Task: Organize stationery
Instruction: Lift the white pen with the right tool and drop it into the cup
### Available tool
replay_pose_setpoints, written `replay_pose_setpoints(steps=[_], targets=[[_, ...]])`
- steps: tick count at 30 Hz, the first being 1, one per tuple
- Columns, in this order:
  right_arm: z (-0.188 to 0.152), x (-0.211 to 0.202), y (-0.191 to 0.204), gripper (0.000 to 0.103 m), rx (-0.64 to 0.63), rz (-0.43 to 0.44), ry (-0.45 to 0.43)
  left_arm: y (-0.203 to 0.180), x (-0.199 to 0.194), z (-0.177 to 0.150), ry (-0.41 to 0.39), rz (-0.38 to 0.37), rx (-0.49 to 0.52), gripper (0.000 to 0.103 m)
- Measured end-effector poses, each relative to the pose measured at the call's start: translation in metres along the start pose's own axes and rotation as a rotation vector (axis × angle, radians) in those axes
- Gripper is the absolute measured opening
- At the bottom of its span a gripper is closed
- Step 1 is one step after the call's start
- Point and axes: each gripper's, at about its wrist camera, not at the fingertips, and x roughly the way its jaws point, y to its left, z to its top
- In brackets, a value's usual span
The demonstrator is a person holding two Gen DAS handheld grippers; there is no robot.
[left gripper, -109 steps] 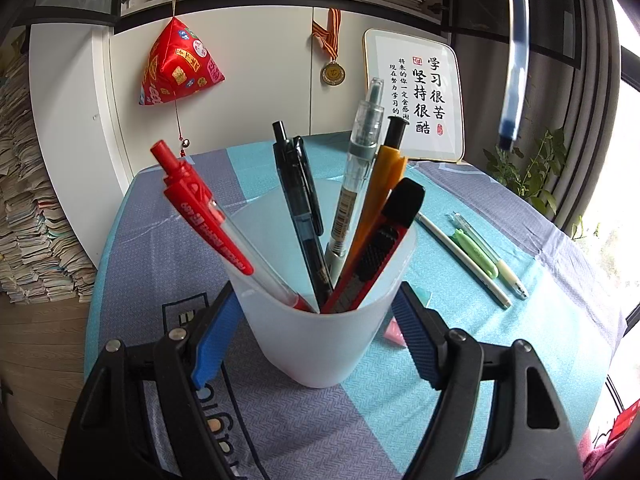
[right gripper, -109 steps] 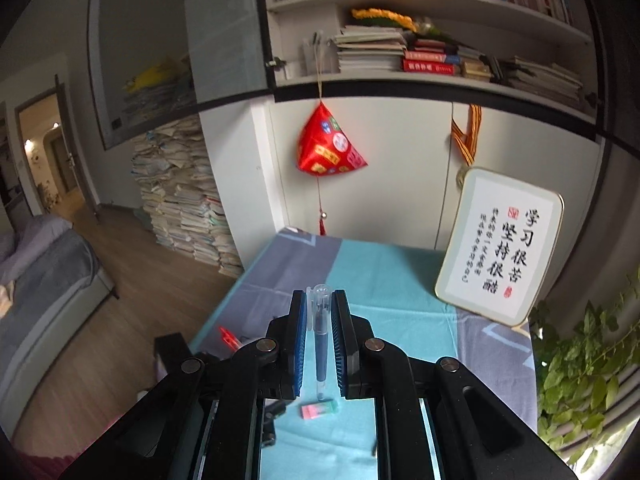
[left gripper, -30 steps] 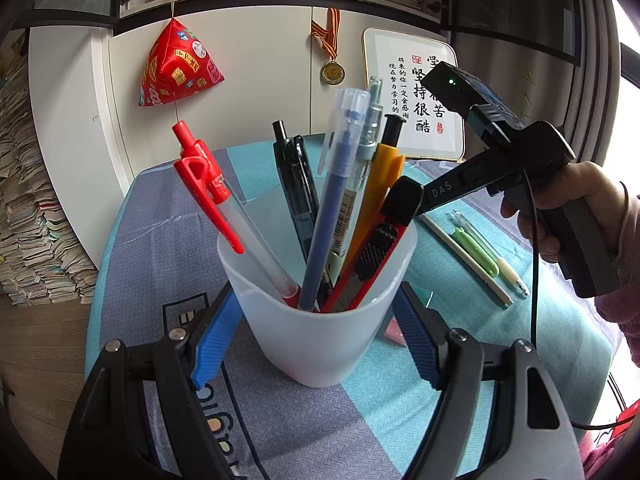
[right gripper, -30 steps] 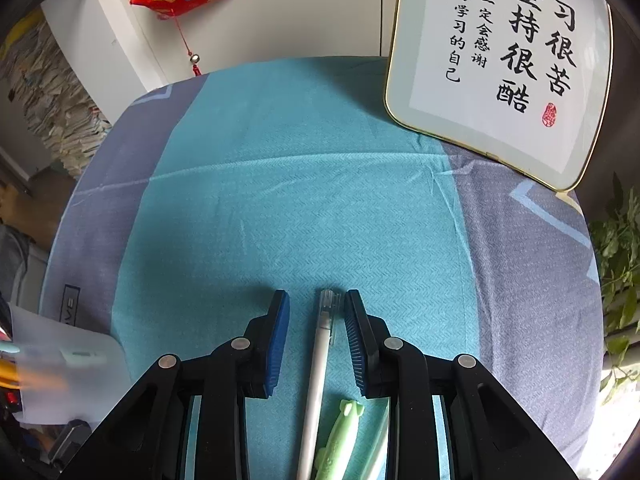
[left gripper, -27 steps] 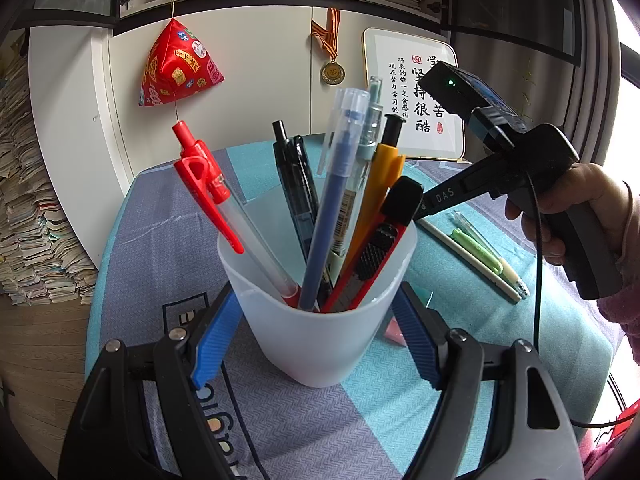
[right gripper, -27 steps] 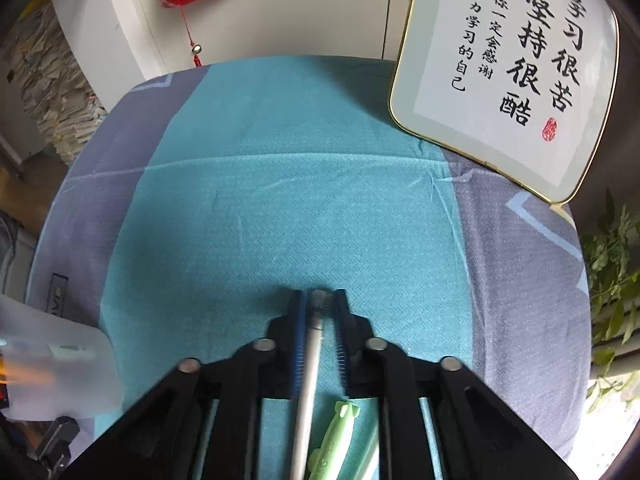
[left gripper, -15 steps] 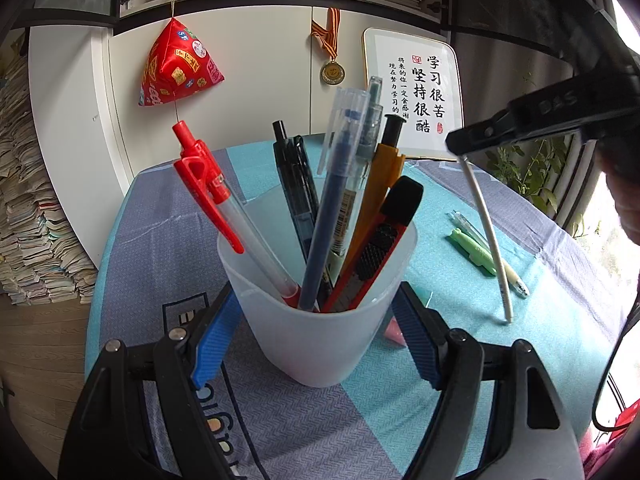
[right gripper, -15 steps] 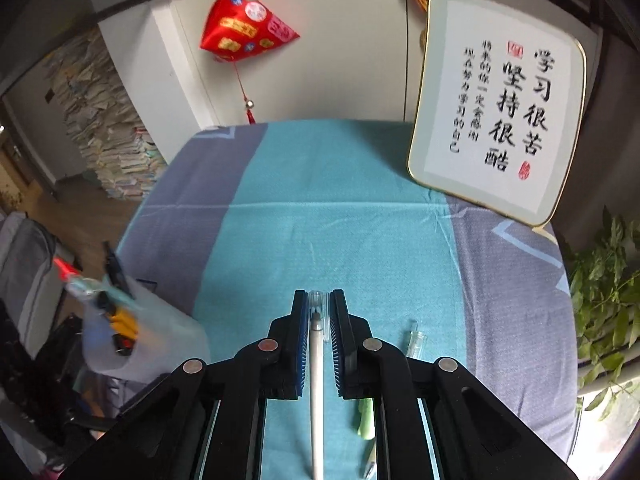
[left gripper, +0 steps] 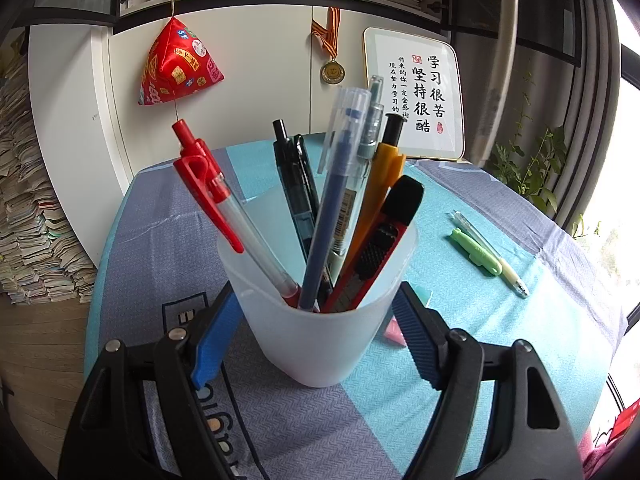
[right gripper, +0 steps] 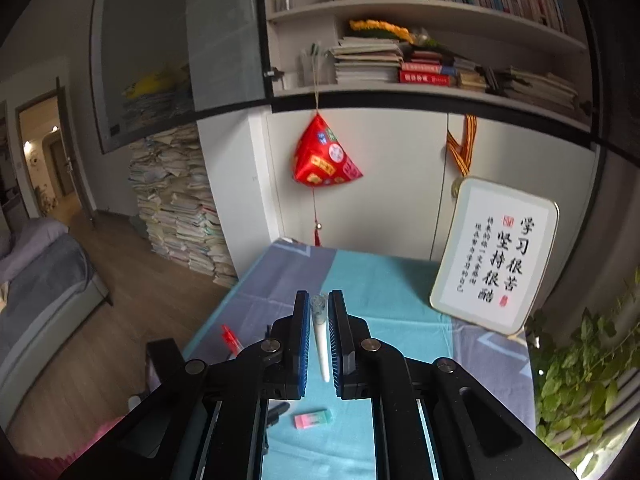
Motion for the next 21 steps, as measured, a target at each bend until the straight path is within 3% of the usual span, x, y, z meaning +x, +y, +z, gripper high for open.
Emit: replay_pose_setpoints(steps=[8,21], targets=[[0.018,-0.002,0.028,0.008,-0.039,0.090,-0.040,0.000,0.000,0.000,0.000,0.000,0.000,0.076],[0.019,0.050,0.031,0.008,0.018,0.202,-0.036,0.000,0.000,0.000,0.000,0.000,0.000,0.076]])
